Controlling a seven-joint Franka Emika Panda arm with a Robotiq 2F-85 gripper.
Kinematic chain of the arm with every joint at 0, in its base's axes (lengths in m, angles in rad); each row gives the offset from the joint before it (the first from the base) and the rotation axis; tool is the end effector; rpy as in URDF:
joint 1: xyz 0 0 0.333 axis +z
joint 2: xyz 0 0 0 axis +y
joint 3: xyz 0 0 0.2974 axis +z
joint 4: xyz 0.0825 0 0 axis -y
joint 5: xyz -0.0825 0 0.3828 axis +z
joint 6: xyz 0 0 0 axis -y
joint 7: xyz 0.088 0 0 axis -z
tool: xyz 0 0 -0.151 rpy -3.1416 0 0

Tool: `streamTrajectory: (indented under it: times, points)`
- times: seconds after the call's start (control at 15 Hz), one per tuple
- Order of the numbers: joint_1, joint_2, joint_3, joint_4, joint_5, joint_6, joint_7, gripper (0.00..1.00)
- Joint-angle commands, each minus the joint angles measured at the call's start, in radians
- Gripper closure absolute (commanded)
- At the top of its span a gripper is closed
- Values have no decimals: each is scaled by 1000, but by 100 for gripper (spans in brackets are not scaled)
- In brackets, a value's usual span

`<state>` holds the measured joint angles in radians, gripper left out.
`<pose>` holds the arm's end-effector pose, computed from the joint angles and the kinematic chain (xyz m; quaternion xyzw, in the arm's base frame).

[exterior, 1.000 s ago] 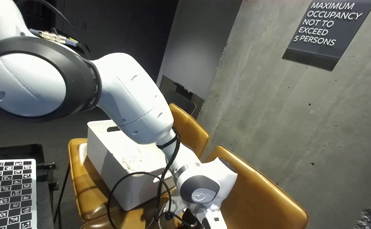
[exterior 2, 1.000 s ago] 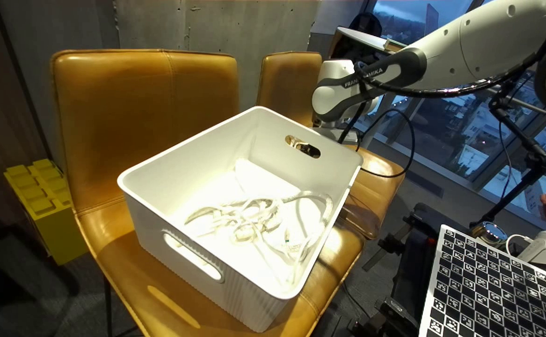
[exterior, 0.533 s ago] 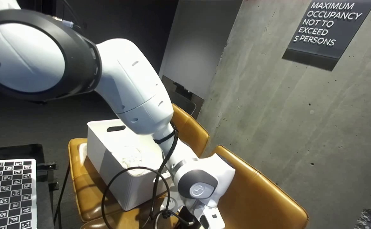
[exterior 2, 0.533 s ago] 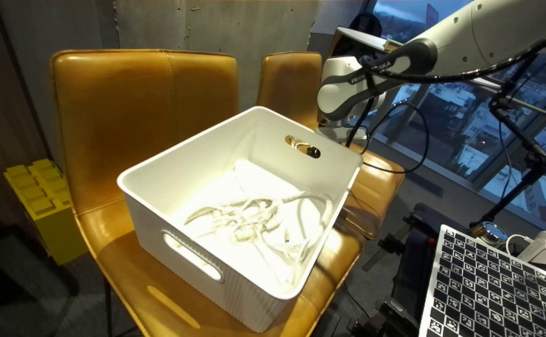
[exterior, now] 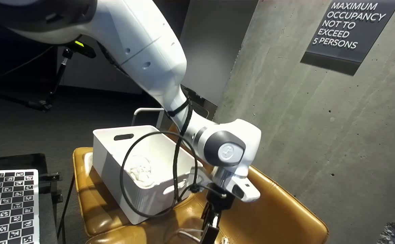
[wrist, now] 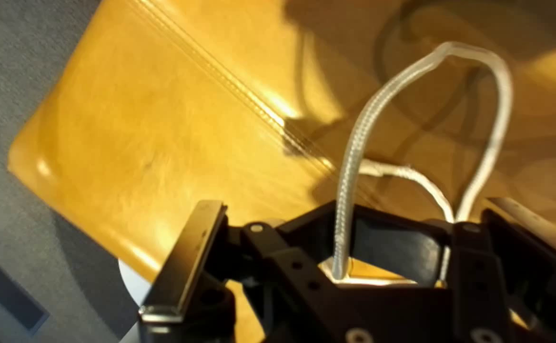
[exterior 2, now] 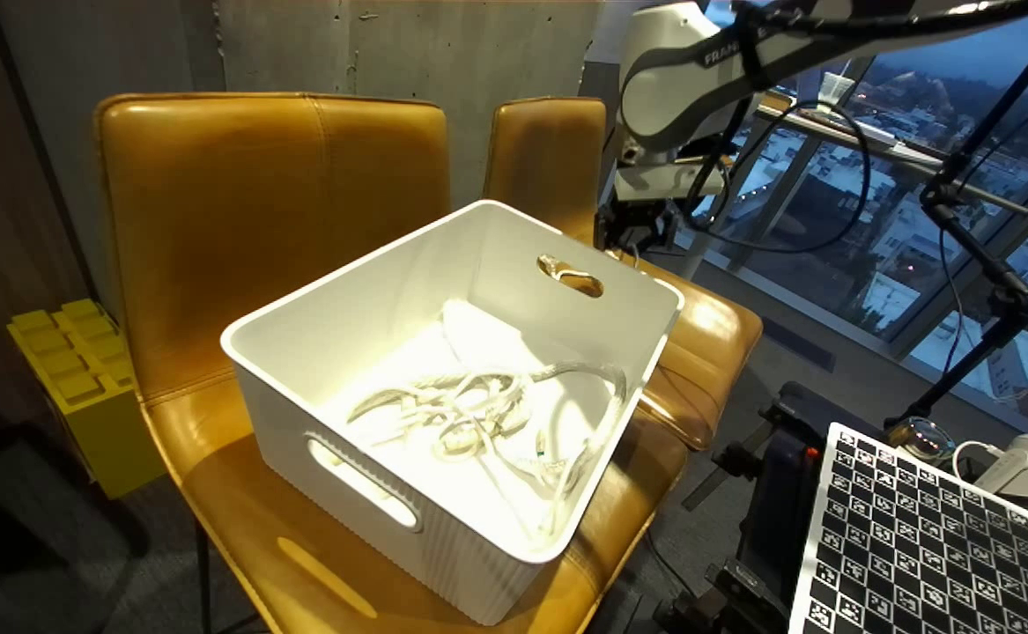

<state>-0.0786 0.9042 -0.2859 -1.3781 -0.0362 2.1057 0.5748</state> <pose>0.6571 -0.2269 0.1206 0.9050 -0.3987 -0.0580 0.1367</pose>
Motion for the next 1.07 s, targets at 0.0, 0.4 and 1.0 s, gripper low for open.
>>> streamTrajectory:
  times: [0.0, 0.4, 1.0]
  points:
    - [31, -147, -19, -7, -50, -89, -8, 100]
    - [112, -346, 27, 49, -132, -223, -7, 100]
    - [329, -535, 210, 43, -233, -362, 61, 100]
